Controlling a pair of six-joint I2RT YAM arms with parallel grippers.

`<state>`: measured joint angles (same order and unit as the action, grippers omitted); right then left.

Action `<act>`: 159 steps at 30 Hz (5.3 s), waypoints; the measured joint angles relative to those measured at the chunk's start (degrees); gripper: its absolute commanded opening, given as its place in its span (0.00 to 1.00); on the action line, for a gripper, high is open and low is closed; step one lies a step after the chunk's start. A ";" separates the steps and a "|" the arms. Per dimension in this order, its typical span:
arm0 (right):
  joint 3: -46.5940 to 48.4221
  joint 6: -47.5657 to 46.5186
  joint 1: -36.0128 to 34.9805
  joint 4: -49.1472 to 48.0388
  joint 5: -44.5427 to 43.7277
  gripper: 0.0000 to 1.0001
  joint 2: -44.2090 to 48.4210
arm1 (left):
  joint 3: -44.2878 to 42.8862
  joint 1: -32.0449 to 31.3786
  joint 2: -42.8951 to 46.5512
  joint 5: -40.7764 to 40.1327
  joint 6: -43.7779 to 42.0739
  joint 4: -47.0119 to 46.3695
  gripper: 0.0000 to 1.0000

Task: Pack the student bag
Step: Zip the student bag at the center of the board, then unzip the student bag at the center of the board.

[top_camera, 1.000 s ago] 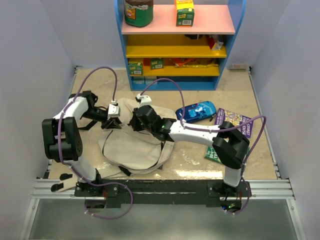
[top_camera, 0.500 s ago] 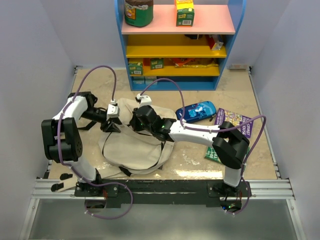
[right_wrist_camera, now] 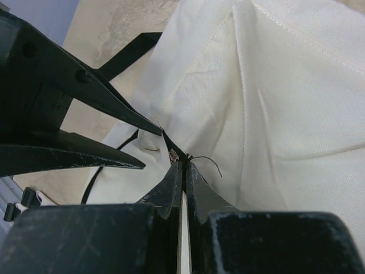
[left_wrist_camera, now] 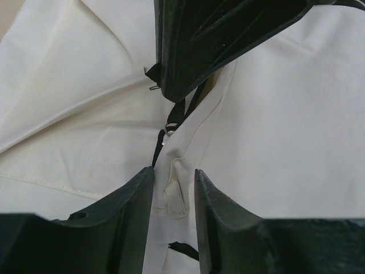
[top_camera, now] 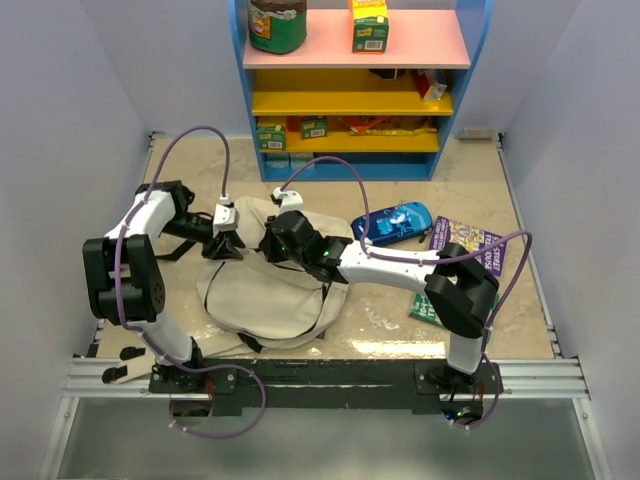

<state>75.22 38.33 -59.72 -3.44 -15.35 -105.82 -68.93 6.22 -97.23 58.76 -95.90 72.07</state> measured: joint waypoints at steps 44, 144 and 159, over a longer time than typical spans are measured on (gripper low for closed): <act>-14.91 -0.15 1.33 1.20 -0.63 0.00 10.27 | 2.08 8.26 -0.35 0.85 0.85 -1.09 0.00; -39.23 5.27 1.97 -13.70 2.82 0.00 21.03 | 5.09 -11.63 13.99 -3.45 59.76 -39.87 0.00; -39.52 7.48 0.90 -9.07 -2.49 0.46 20.00 | 7.89 -12.00 17.57 -3.28 61.92 -42.18 0.00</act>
<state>35.70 45.80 -58.83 -12.51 -17.85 -85.82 -61.04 -5.78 -79.66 55.48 -33.98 29.89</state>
